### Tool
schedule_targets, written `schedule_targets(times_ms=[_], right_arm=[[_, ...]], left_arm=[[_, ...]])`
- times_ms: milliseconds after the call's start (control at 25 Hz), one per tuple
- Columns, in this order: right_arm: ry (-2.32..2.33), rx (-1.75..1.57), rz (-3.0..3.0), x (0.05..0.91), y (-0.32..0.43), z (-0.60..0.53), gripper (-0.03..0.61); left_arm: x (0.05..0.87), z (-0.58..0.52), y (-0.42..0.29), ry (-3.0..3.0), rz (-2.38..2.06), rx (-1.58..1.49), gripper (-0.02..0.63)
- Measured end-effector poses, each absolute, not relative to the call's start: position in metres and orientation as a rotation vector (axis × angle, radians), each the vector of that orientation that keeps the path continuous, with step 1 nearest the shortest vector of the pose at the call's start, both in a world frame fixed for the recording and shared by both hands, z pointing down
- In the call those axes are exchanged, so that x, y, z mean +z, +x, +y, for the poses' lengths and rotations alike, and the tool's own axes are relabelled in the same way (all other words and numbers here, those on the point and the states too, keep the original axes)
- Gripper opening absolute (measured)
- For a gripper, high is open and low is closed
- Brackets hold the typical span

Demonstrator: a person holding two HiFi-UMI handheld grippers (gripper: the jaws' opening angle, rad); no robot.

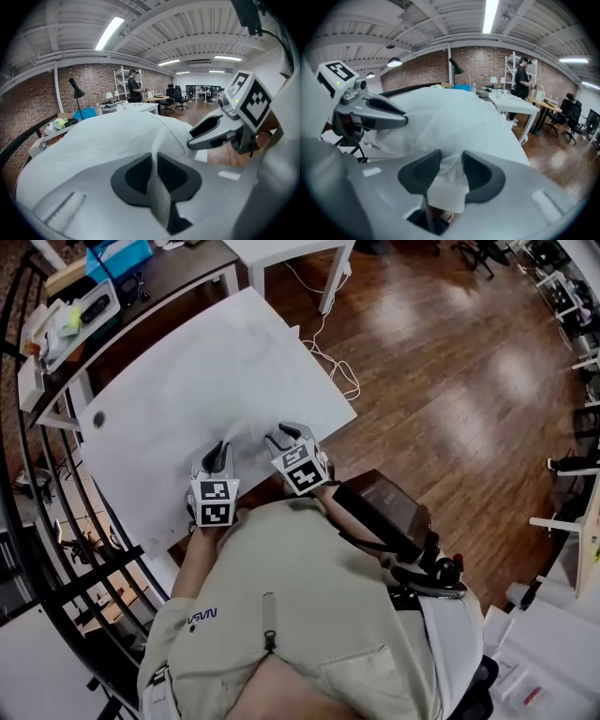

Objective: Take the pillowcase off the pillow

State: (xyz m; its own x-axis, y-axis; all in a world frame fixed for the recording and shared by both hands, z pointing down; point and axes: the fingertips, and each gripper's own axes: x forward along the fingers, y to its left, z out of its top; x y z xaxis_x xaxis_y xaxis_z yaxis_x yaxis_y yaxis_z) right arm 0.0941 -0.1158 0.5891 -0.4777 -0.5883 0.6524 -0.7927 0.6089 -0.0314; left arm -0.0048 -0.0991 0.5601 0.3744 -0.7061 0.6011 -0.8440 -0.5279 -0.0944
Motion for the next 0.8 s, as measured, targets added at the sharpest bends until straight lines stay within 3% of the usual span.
schedule_targets(times_ms=[120, 200, 240, 560, 800], right_arm=[[1.112, 0.406, -2.202, 0.593, 0.093, -0.122, 0.138], [1.158, 0.361, -2.187, 0.584, 0.100, -0.127, 0.030], [1.189, 0.338, -2.188, 0.576, 0.105, -0.129, 0.009], [1.557, 0.214, -2.149, 0.514, 0.170, -0.170, 0.006], [1.494, 0.326, -1.898, 0.595, 0.231, -0.188, 0.006]], left_arm=[[0.548, -0.096, -0.008, 2.410, -1.385, 0.798, 0.021], [0.536, -0.099, -0.013, 2.418, -1.418, 0.719, 0.017], [0.526, -0.103, -0.017, 2.424, -1.448, 0.672, 0.017], [0.452, -0.133, -0.061, 2.399, -1.641, 0.408, 0.015], [0.448, -0.130, -0.074, 2.367, -1.663, 0.370, 0.015]])
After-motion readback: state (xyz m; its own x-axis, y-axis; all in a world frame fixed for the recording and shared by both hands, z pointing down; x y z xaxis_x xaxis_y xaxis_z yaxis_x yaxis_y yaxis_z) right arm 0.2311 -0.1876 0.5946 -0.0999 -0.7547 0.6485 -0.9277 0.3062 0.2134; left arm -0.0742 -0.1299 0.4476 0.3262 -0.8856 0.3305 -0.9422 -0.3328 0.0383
